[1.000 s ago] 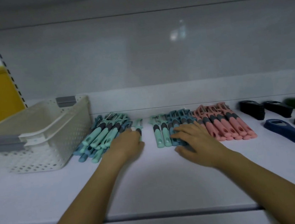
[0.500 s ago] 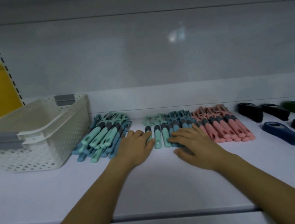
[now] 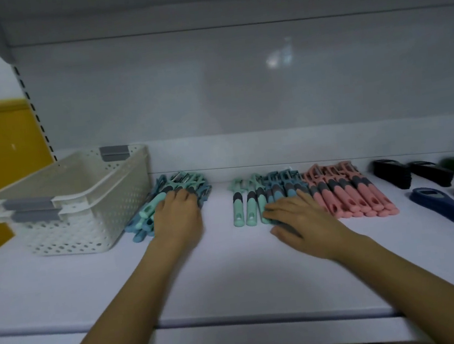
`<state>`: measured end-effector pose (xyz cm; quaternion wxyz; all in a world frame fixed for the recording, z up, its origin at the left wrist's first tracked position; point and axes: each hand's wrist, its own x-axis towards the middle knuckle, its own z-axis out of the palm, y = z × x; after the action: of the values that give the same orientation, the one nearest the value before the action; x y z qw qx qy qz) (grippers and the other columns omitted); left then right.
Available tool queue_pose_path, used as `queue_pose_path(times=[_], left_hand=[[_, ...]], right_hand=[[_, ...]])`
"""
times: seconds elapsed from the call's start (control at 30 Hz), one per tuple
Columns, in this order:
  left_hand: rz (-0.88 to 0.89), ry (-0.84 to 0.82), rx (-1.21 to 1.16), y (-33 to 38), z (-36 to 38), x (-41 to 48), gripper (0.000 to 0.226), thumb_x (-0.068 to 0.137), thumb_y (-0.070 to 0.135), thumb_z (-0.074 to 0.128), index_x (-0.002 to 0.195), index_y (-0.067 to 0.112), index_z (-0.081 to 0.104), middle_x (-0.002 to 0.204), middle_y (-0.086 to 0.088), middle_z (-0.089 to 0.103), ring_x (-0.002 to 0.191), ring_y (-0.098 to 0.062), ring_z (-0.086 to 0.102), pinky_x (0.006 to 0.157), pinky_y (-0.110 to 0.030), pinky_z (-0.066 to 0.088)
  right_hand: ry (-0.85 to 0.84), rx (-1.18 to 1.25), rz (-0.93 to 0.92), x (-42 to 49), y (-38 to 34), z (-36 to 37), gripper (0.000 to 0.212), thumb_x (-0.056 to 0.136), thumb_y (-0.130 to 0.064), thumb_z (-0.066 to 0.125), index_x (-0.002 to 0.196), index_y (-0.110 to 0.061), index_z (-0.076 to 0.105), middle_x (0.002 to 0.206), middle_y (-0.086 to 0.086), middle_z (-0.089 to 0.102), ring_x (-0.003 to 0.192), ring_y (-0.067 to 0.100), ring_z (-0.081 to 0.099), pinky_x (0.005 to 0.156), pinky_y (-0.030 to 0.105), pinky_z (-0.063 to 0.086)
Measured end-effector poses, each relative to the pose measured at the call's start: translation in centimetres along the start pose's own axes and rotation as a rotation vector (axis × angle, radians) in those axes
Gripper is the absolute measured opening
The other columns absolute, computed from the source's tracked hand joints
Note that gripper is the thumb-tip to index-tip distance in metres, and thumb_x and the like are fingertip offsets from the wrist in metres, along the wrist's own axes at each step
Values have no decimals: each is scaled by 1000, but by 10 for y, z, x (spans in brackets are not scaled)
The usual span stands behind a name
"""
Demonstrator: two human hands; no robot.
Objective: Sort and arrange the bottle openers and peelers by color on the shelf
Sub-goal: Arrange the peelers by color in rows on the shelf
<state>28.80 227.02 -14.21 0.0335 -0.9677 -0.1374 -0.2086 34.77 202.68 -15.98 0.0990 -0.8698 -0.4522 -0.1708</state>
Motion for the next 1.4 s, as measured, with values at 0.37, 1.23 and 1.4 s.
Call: queue_pose_path(times=[0.37, 1.23, 1.4], left_hand=[[147, 183, -101, -8, 20, -8, 16, 72, 1, 68, 87, -1, 72, 99, -16, 68, 75, -37, 59, 70, -43, 50], [516, 188, -366, 37, 25, -6, 25, 76, -1, 58, 99, 3, 68, 103, -15, 64, 92, -32, 57, 71, -44, 55], [515, 362, -239, 42, 5, 0, 43, 40, -15, 77, 76, 4, 65, 81, -8, 67, 81, -21, 46, 47, -26, 45]], right_hand=[[-60, -23, 2, 1, 0, 1, 76, 79, -58, 4, 135, -27, 46, 139, -12, 46, 134, 10, 31, 108, 28, -4], [-5, 49, 19, 2, 5, 6, 63, 84, -53, 21, 120, -20, 60, 126, -4, 58, 124, 16, 44, 112, 35, 13], [-10, 48, 18, 1, 6, 6, 63, 84, -53, 21, 121, -20, 60, 126, -4, 58, 125, 16, 44, 112, 35, 13]])
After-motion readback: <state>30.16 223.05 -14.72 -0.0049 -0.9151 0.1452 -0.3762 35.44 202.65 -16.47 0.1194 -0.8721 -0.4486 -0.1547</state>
